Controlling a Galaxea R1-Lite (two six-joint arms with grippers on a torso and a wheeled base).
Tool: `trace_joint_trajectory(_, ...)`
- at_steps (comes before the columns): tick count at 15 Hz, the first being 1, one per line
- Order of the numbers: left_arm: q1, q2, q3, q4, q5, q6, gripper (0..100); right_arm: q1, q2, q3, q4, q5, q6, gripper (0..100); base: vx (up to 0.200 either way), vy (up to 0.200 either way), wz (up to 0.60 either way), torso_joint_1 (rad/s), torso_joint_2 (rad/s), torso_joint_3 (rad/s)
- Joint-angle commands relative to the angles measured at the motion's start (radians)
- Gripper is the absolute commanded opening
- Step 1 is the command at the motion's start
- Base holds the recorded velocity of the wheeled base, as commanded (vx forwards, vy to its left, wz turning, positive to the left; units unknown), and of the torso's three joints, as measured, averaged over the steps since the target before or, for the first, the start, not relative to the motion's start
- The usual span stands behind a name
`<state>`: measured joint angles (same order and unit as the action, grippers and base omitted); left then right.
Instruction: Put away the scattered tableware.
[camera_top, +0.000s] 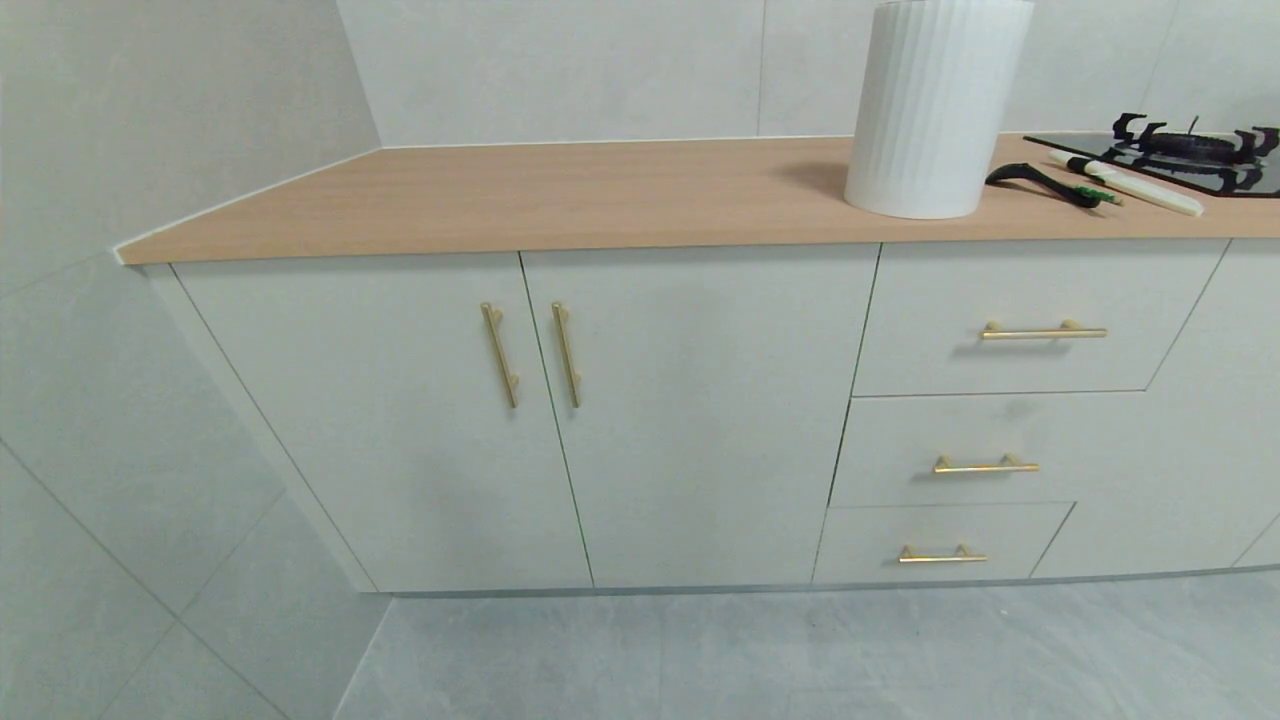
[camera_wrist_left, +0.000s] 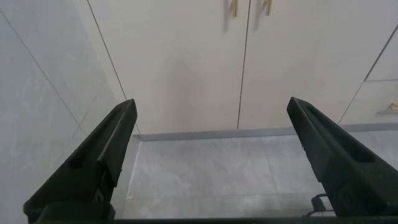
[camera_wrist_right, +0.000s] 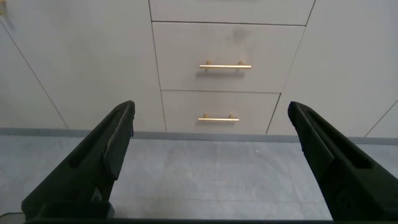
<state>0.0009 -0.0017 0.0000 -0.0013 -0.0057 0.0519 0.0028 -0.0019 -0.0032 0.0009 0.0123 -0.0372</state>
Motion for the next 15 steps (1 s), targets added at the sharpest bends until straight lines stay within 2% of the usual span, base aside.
trace_joint_trajectory(1,0.001,0.002,0.0,0.0,0.0,0.002,100,0.002,0.002,0.002,0.002,0.0,-0.001,100,0.0,0.0,0.0,0.0,0.0,0.0)
trace_joint_trajectory(2,0.001,0.002,0.0,0.0,0.0,-0.006,100,0.0,0.002,0.0,0.002,0.0,0.0,100,0.0,0.0,0.0,0.0,0.0,0.0)
trace_joint_trajectory(3,0.001,0.002,0.0,0.0,0.0,-0.035,100,0.0,0.002,0.0,0.002,0.0,0.0,100,0.0,0.0,0.0,0.0,0.0,0.0)
trace_joint_trajectory(5,0.001,0.002,0.0,0.0,0.001,-0.053,100,0.0,0.002,0.0,0.002,0.0,0.0,100,0.0,0.0,0.0,0.0,0.0,0.0)
trace_joint_trajectory(11,0.001,0.003,0.0,0.0,0.0,-0.053,100,0.002,0.002,0.0,0.002,0.0,0.0,100,0.0,0.0,0.0,0.0,0.0,0.0)
trace_joint_trajectory(15,0.001,0.003,0.0,0.0,0.001,-0.053,100,0.0,0.002,0.002,0.002,0.0,0.0,100,0.0,-0.2,0.0,0.004,0.0,0.001)
